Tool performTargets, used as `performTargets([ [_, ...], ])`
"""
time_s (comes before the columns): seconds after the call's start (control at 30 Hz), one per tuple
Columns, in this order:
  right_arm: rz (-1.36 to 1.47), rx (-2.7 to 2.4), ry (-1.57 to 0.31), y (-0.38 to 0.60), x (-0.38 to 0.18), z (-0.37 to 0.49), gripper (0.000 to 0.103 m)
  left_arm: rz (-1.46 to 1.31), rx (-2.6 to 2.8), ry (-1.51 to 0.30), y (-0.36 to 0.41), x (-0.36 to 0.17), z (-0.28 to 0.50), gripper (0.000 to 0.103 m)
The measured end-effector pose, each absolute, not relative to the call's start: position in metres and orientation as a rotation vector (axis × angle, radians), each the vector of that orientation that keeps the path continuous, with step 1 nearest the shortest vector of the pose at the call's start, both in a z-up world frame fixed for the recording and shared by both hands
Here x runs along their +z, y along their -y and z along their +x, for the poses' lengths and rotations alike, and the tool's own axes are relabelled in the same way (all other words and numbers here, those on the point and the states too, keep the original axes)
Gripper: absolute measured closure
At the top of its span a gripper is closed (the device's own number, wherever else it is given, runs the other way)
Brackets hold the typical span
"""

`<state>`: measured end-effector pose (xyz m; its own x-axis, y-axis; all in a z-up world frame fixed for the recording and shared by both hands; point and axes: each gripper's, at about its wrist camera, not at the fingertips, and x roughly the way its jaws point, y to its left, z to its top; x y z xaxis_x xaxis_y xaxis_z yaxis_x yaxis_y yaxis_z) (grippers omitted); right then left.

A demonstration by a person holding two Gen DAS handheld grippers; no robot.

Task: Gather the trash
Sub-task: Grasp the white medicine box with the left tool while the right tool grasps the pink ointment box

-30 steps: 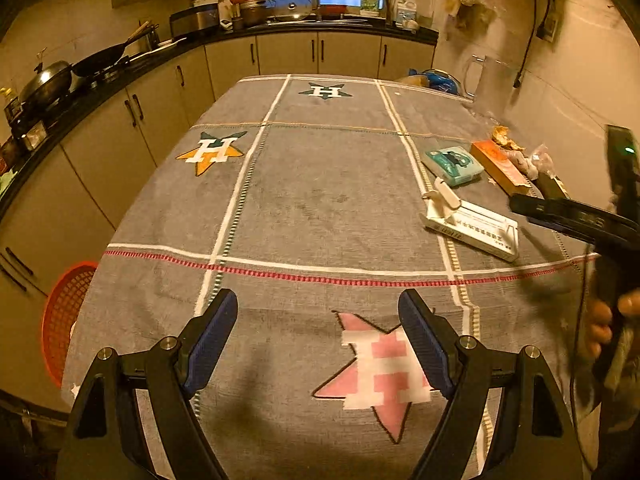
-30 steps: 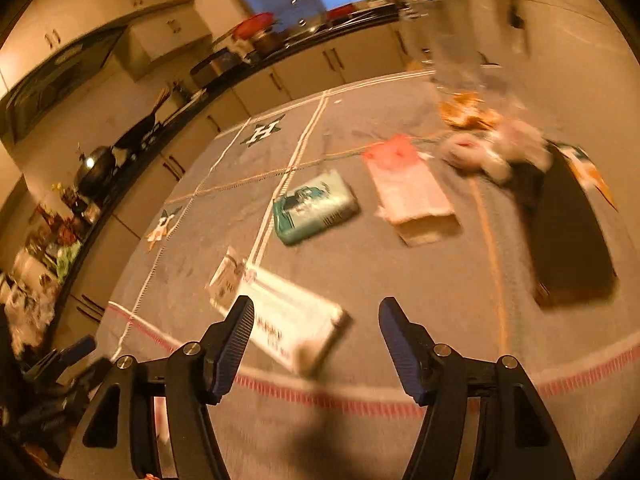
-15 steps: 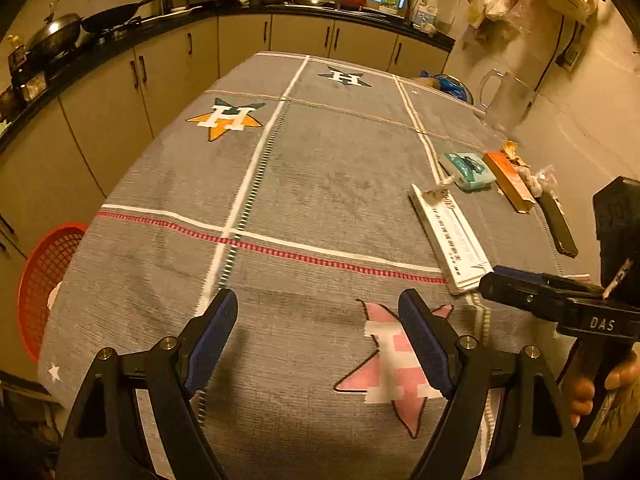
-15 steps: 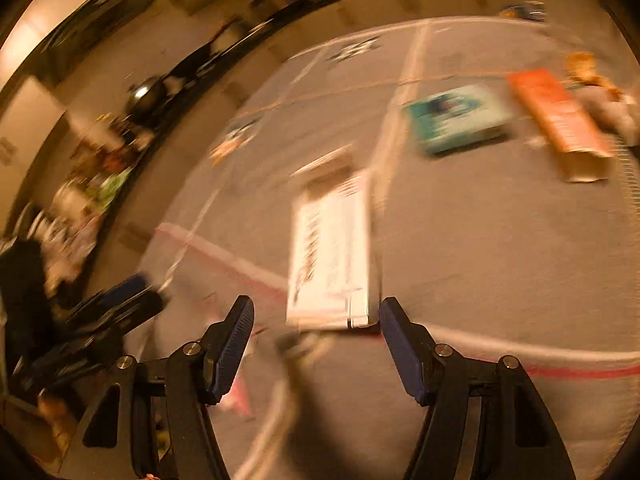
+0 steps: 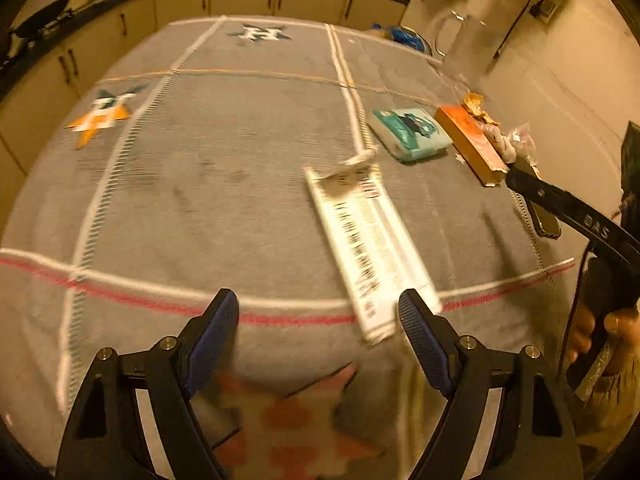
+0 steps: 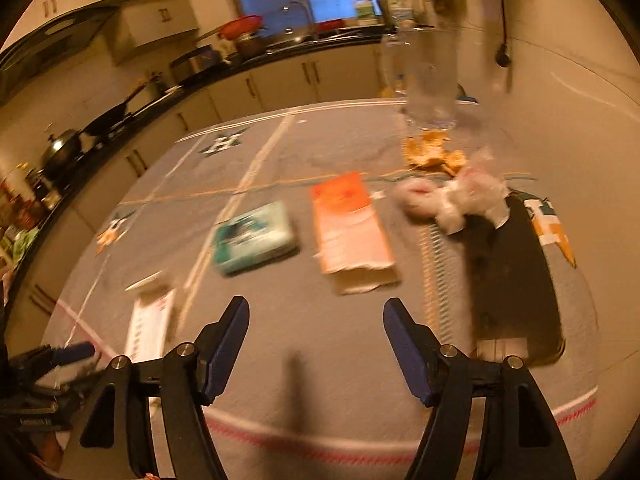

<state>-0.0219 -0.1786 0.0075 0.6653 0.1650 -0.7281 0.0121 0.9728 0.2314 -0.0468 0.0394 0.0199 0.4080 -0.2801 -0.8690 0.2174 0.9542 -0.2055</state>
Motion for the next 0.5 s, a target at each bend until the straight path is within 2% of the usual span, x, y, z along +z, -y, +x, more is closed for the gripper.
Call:
performTargets([
  [0.5, 0.169, 0.012, -0.922, 0.177, -0.015, 0.048, 0.027, 0.087, -0.250, -1.066, 0.002, 0.013, -0.023, 0.018],
])
